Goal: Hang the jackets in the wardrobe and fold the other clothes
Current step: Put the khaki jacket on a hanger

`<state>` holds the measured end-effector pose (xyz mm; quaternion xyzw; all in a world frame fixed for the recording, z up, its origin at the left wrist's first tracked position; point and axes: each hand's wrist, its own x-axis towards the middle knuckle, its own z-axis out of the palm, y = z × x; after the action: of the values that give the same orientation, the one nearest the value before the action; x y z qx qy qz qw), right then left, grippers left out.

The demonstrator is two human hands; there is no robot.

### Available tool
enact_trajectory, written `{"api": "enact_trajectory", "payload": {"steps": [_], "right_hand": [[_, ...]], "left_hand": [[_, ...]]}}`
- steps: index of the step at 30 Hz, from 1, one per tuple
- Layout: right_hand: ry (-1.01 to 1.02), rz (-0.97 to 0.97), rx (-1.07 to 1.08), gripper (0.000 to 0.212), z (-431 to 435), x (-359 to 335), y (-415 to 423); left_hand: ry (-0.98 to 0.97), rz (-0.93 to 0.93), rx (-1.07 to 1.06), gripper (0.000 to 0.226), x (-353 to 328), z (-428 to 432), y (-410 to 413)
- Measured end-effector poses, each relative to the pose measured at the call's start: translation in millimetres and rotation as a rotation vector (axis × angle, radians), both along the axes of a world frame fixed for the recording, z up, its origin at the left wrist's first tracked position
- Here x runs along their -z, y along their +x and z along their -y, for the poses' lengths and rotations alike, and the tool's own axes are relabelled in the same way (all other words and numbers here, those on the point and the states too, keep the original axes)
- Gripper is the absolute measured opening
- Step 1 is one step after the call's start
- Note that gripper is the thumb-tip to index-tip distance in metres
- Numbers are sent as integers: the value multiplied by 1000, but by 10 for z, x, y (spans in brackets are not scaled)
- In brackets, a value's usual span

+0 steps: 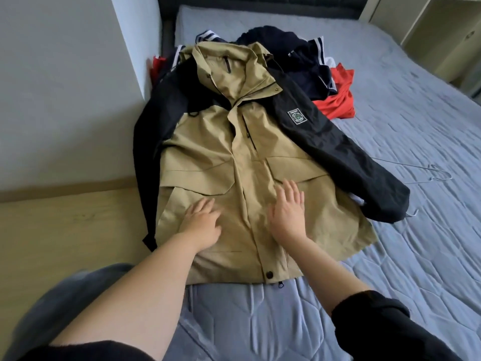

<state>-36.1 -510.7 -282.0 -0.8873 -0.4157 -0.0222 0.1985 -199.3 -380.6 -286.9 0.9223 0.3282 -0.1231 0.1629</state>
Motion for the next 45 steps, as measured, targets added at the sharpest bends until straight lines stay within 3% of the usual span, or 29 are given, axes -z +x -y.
{"api": "enact_trajectory", "payload": {"steps": [3,6,10,13,15,17,19,22,25,28,31,35,37,39,41,43,45], "right_hand": [[-77,-54,-177,55,-421,55,-175],[-265,-125,-224,57,-467,329,-261],[-266,-70,-202,59,-409,548,-279],[-265,-59,-189,59,-465,572,-279],[-271,-48,-173,60,-477,584,-286],[-265,-44,-158,59,-487,587,-289],[-254,-45,-146,57,-502,582,-295],[-246,-44,-142,56,-511,576,-306],[-261,-26,-143,56,-523,556,-311],[-259,-19,-143,54,-530,526,-322],[-267,-19,-147,54,-534,494,-346],[-287,-31,-167,54,-532,441,-372],[-296,-41,-225,55,-497,434,-391],[-310,-51,-306,56,-470,439,-428],[-319,-39,-361,55,-461,447,-467],[-321,-30,-374,55,-451,463,-473],[-326,-27,-371,56,-426,489,-434]], "left_hand": [[-102,69,-251,54,-51,-246,-184],[-107,120,-543,64,-63,-383,-332],[-562,391,-1036,83,1,-448,-490],[-544,346,-1053,70,19,-501,-589],[-539,401,-991,46,-18,-517,-649],[-720,502,-963,29,-100,-492,-720],[-1014,557,-951,28,-208,-445,-786],[-1198,411,-825,27,-331,-383,-865],[-1234,159,-642,30,-413,-336,-925],[-1255,-43,-666,12,-393,-309,-1003],[-1064,-387,-625,17,-320,-261,-1102],[-808,-126,-749,67,-234,-268,-1068],[-816,114,-836,63,-227,-276,-944],[-1096,344,-1014,51,-285,-290,-797],[-1288,456,-1087,41,-354,-301,-679],[-1160,494,-1151,37,-350,-336,-591],[-834,391,-1173,33,-293,-371,-552]]}}
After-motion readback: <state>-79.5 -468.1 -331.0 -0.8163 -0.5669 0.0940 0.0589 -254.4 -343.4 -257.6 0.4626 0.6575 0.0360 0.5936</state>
